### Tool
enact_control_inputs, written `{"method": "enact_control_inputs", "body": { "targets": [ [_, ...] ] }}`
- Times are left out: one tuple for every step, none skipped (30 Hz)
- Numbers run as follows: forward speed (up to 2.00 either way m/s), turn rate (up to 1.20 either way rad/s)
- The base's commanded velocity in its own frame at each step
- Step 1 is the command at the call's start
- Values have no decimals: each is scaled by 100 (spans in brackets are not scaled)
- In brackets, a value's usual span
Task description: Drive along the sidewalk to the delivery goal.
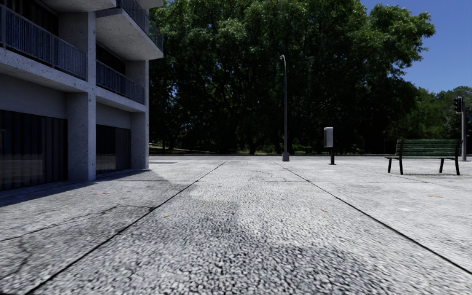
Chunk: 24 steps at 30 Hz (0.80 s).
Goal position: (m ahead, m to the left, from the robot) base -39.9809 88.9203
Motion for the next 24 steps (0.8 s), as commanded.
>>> {"method": "enact_control_inputs", "body": {
  "targets": [
    [0,0],
    [0,0],
    [0,0],
    [0,0],
    [0,0],
    [0,0],
    [0,0],
    [0,0],
    [0,0],
    [0,0],
    [0,0],
    [0,0],
    [0,0],
    [0,0],
    [0,0],
    [0,0],
    [0,0],
    [0,0],
    [0,0],
    [0,0],
    [0,0],
    [0,0],
    [0,0],
    [0,0]
  ]
}}
